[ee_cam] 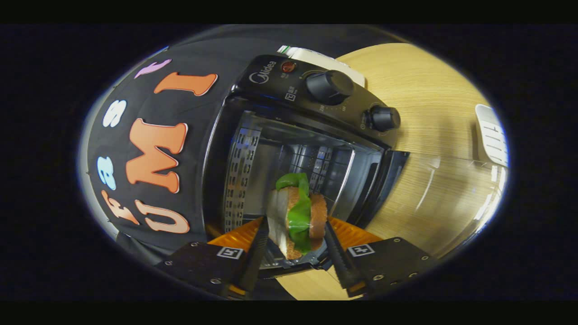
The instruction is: Open the toaster oven, put the food inside, and close the toaster oven door.
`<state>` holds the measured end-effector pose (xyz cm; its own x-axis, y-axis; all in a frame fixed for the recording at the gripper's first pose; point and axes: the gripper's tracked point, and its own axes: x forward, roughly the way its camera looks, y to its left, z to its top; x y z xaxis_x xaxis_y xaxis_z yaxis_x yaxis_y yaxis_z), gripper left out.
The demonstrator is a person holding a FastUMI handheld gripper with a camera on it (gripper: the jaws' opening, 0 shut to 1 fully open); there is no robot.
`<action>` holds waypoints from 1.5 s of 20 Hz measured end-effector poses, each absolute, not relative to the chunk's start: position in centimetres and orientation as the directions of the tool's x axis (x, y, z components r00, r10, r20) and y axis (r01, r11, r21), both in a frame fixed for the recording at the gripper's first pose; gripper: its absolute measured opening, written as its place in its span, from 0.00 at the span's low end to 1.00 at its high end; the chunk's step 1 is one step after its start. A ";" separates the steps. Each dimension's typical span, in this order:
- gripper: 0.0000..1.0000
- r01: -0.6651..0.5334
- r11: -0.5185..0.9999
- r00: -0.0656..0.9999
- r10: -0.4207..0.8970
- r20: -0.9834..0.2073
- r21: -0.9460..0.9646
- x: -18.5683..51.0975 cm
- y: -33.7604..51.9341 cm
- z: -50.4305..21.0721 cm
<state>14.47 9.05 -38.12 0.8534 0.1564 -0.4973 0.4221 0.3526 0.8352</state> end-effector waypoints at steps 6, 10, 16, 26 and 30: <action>0.98 0.436 0.383 0.840 0.152 -0.522 0.814 12.5 8.6 -37.8; 0.98 0.450 0.478 0.805 0.148 -0.575 0.754 7.9 8.1 -37.5; 0.98 0.345 0.781 0.777 0.073 -0.626 0.520 -1.0 6.9 -35.8; 0.99 0.096 0.995 0.749 -0.077 -0.658 -0.006 -8.3 4.5 -38.9; 1.00 0.003 0.997 0.710 -0.060 -0.702 -0.082 -9.5 5.1 -42.3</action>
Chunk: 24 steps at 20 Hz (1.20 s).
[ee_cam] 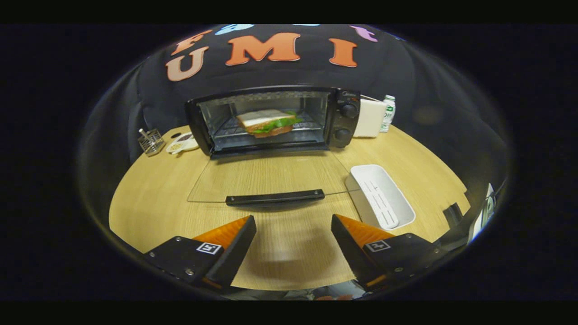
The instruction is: Open the toaster oven, put the food inside, and close the toaster oven door.
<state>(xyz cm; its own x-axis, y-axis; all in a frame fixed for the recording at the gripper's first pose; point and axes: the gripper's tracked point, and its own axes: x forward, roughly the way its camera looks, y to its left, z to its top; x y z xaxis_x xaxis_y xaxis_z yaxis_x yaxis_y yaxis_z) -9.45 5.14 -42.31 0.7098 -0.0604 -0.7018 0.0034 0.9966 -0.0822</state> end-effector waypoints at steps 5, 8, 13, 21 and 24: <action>1.00 -0.015 0.998 0.677 -0.033 -0.735 -0.058 -8.0 5.6 -45.1; 1.00 -0.020 0.999 0.660 -0.010 -0.752 -0.031 -6.8 6.3 -46.1; 1.00 -0.078 0.993 0.660 -0.013 -0.751 -0.086 -5.9 6.8 -46.3; 1.00 -0.079 0.997 0.705 0.040 -0.708 -0.022 -4.3 6.8 -41.4; 1.00 -0.073 0.997 0.729 0.040 -0.684 -0.020 -2.9 6.9 -38.9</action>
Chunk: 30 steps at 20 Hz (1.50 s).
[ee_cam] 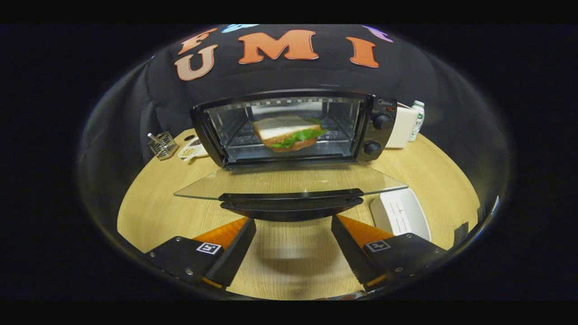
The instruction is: Open the toaster oven, put the food inside, and close the toaster oven door.
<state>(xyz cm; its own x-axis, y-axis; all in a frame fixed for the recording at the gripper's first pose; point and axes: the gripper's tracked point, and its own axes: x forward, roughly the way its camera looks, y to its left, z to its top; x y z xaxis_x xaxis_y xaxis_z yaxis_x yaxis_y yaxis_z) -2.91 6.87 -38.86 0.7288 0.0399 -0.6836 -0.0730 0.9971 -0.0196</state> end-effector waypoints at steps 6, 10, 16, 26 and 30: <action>0.99 -0.063 0.998 0.787 0.052 -0.615 0.004 1.4 7.8 -34.1; 0.99 -0.061 0.998 0.821 0.053 -0.569 0.006 4.7 8.3 -31.9; 0.99 -0.061 0.998 0.844 0.057 -0.533 0.011 9.4 8.8 -30.5; 0.99 -0.053 0.999 0.877 0.047 -0.479 0.001 6.5 5.5 -24.6; 0.99 -0.055 0.998 0.925 0.048 -0.377 -0.009 5.0 2.8 -16.9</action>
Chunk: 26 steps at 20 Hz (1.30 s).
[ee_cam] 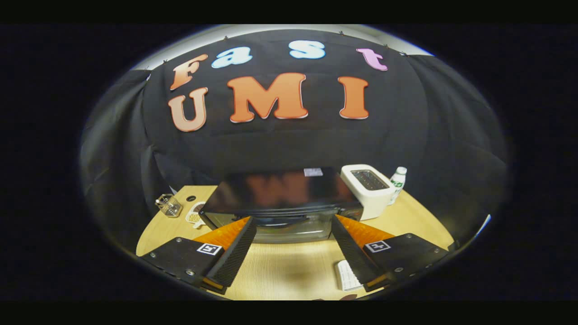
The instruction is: Open the toaster oven, put the food inside, and close the toaster oven door.
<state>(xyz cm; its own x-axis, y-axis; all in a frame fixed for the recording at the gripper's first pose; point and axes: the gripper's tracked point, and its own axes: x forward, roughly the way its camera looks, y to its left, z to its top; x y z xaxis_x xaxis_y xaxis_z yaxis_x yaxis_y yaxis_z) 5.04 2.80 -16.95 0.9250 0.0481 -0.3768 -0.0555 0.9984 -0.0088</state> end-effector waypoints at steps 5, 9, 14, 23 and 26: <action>0.99 -0.030 0.999 0.976 0.021 -0.216 -0.040 3.2 -0.1 -7.1; 0.99 0.004 0.999 0.995 -0.008 -0.104 -0.039 1.1 -2.3 -1.2; 0.99 0.035 0.998 0.999 -0.036 -0.016 -0.044 -1.5 -4.6 2.7; 0.99 0.056 0.998 0.998 -0.055 0.027 -0.041 -3.5 -6.6 3.8; 0.99 0.054 0.998 0.998 -0.053 0.035 -0.021 -3.7 -6.7 3.8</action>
<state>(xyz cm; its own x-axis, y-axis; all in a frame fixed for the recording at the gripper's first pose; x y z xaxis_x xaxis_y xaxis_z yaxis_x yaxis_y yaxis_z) -3.70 -6.69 3.78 0.9980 -0.0535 0.0345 0.0542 0.9983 -0.0210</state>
